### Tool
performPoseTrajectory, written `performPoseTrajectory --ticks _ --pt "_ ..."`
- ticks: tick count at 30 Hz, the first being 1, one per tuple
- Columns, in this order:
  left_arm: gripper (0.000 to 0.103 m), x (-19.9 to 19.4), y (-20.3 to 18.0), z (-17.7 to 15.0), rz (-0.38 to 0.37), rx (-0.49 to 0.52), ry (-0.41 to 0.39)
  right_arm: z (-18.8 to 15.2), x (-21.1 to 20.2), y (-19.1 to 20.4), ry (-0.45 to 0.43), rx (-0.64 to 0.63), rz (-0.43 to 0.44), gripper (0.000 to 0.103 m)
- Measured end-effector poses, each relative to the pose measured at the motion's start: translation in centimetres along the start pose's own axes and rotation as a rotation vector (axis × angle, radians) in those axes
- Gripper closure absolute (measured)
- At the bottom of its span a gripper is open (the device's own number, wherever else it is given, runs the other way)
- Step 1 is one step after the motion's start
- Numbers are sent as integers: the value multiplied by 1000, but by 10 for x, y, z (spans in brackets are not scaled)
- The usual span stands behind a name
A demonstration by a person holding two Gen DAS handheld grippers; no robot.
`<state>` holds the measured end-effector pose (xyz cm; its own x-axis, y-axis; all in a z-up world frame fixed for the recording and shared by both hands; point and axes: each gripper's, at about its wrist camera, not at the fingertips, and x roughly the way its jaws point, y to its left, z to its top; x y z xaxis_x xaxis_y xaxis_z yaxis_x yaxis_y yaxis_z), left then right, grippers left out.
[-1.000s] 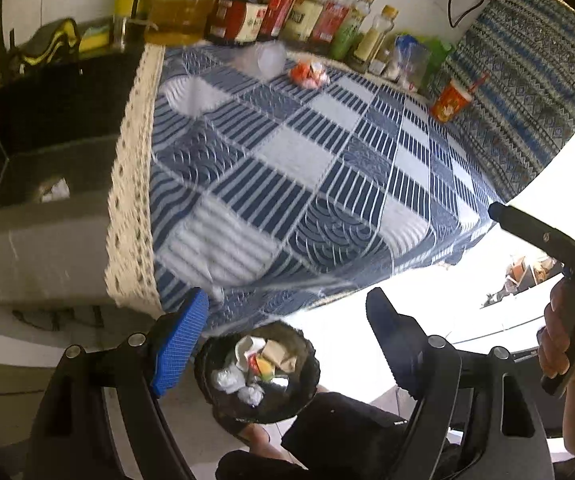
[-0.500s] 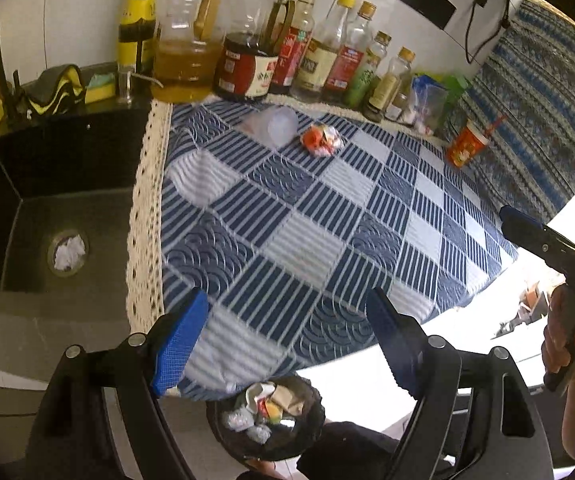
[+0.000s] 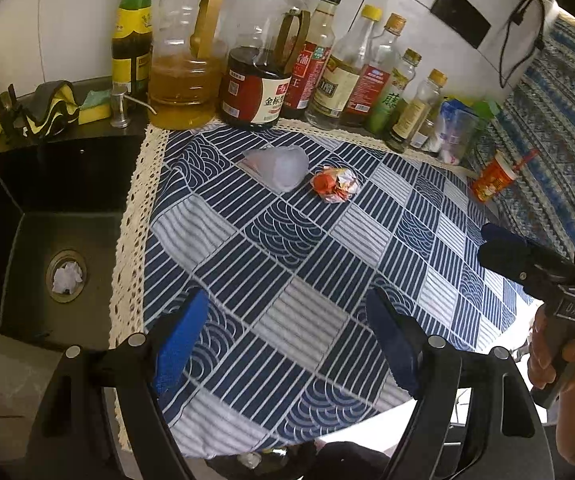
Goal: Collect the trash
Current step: 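Reach the right tool to the orange-white wrapper and close on it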
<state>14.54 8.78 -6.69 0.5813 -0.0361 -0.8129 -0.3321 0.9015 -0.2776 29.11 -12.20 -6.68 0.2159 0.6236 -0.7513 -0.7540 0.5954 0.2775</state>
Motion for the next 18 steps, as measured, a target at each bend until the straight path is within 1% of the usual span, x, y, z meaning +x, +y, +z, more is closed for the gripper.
performPoseTrajectory --ticks 7,11,14,18 --pt "24 18 -3 16 22 -27 14 18 36 -19 45 -8 49 19" --pt "24 27 1 24 45 -65 20 29 60 -29 70 -9 72 19" --pt "24 32 3 27 62 -90 26 38 82 -36 80 -17 83 19" --pt "24 41 3 28 80 -113 44 49 117 -45 129 -21 86 19"
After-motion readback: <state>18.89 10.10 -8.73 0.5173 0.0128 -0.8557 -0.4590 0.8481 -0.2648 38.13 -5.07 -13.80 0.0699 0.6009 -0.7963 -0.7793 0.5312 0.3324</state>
